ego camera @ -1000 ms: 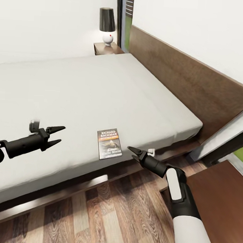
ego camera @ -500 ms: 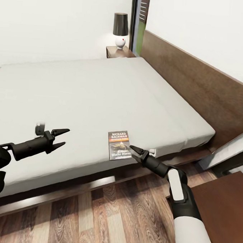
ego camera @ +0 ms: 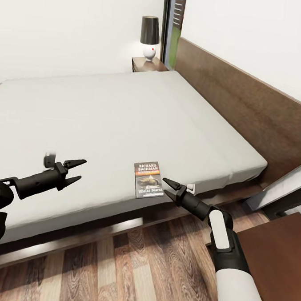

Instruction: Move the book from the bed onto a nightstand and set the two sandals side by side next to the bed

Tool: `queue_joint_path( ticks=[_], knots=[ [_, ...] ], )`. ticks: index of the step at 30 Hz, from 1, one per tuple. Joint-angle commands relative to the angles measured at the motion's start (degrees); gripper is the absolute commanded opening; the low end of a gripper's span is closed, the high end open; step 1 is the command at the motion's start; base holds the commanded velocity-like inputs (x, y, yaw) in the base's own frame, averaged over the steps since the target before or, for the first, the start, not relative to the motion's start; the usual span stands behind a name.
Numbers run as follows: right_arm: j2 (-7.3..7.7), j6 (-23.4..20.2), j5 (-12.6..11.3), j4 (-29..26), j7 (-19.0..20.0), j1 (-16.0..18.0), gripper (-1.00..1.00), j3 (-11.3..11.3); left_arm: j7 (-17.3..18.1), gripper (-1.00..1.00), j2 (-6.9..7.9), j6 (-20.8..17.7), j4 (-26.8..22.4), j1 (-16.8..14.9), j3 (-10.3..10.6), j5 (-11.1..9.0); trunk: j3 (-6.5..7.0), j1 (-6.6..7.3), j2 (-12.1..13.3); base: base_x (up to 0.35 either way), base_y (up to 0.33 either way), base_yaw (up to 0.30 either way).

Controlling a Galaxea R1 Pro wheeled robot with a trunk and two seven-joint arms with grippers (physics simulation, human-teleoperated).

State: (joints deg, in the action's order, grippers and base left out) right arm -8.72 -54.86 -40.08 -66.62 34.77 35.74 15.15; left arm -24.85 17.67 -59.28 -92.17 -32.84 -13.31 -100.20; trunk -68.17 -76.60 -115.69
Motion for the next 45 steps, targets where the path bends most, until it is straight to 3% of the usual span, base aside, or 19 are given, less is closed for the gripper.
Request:
queue_joint_path(
  ticks=[1, 12, 27, 45],
  knots=[
    [-0.07, -0.33, 0.18, -0.01, 0.31, 0.04, 1.0, 0.2, -0.58, 1.0, 0.0, -0.15, -0.03, -0.04, -0.05, -0.62, -0.22, -0.22, -0.43, 0.0, 0.0, 0.003],
    [-0.07, -0.27, 0.03, 0.0, 0.3, 0.03, 1.0, 0.28, -0.61, 1.0, 0.0, -0.14, -0.03, -0.04, -0.05, -0.61, -2.19, -2.63, -4.84, 0.0, 0.0, 0.001],
    [-0.13, -0.18, 0.01, 0.0, 0.3, 0.03, 1.0, 0.31, -0.54, 1.0, 0.0, -0.14, -0.03, -0.04, -0.21, -0.61, -2.19, -2.63, -4.84, 0.0, 0.0, 0.0],
    [-0.15, -0.16, 0.02, 0.0, 0.21, 0.03, 1.0, 0.32, -0.55, 1.0, 0.04, -0.14, -0.03, -0.04, -0.33, -0.61, -5.42, -6.59, -12.06, 0.0, 0.0, 0.0]
  ],
)
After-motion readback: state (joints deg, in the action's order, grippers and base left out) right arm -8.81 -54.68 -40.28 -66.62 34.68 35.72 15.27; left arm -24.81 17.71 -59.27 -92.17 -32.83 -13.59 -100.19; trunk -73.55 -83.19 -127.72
